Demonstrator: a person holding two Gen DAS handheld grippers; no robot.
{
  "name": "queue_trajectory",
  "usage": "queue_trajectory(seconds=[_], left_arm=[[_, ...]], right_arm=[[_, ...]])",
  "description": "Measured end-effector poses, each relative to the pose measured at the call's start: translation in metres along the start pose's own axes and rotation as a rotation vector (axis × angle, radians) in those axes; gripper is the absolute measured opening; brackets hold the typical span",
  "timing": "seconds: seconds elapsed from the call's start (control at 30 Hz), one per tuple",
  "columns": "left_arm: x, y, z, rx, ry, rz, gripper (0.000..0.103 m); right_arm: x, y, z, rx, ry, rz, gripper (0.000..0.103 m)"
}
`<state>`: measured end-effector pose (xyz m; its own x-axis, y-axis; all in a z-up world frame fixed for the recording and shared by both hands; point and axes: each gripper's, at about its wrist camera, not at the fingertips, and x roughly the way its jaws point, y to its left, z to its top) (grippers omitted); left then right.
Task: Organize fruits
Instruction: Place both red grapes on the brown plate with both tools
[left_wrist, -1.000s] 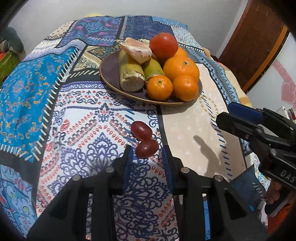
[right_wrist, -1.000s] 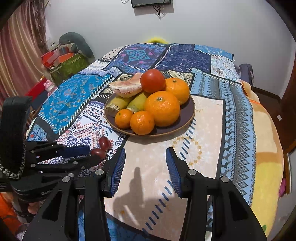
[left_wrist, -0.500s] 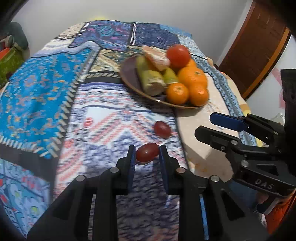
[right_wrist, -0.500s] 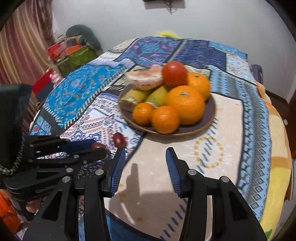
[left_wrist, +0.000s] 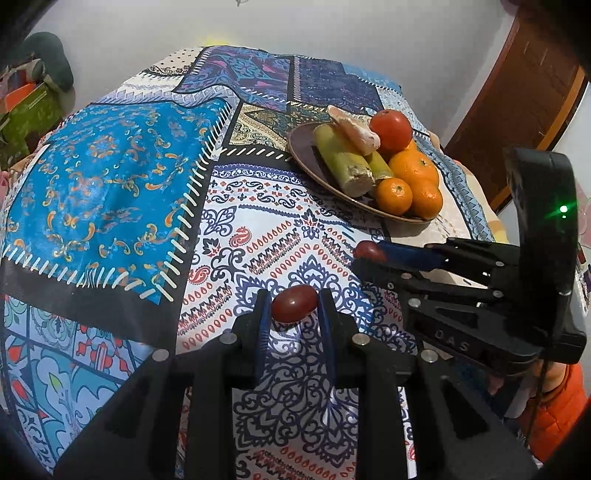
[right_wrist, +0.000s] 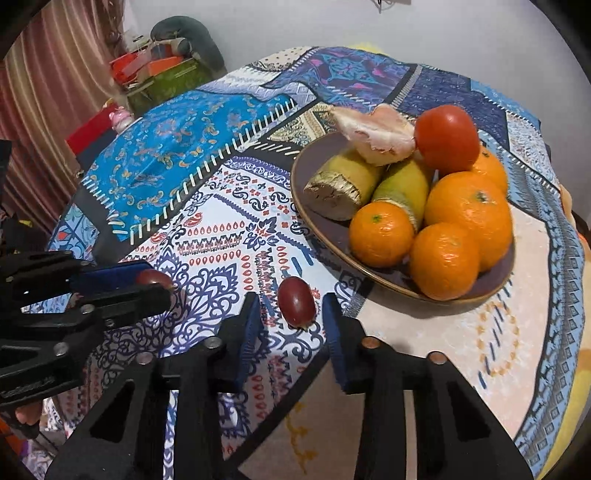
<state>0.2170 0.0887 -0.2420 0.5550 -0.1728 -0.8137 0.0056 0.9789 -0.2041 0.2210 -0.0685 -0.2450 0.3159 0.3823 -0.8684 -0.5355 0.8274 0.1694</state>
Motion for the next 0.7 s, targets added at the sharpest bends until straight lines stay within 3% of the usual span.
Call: queue_trajectory(seconds=[0.07,0.3,0.7], left_arm=[[0.000,-0.001,0.001,0.000,-0.001,-0.002,0.025],[-0.009,-0.010,0.006,0.005,-0.025,0.003,0.025],[-0.050,-0.045,0.029,0.030,-0.134,0.001,0.025]], right_arm=[[-0.001,-0.001,0.000,0.004,-0.004,0.001,0.019],[-0.018,-0.003,-0.002,0.019,-0.034,0.011,0.018],[-0.091,-0.021,0.001,0.055,-0.183,-0.049,0.018]])
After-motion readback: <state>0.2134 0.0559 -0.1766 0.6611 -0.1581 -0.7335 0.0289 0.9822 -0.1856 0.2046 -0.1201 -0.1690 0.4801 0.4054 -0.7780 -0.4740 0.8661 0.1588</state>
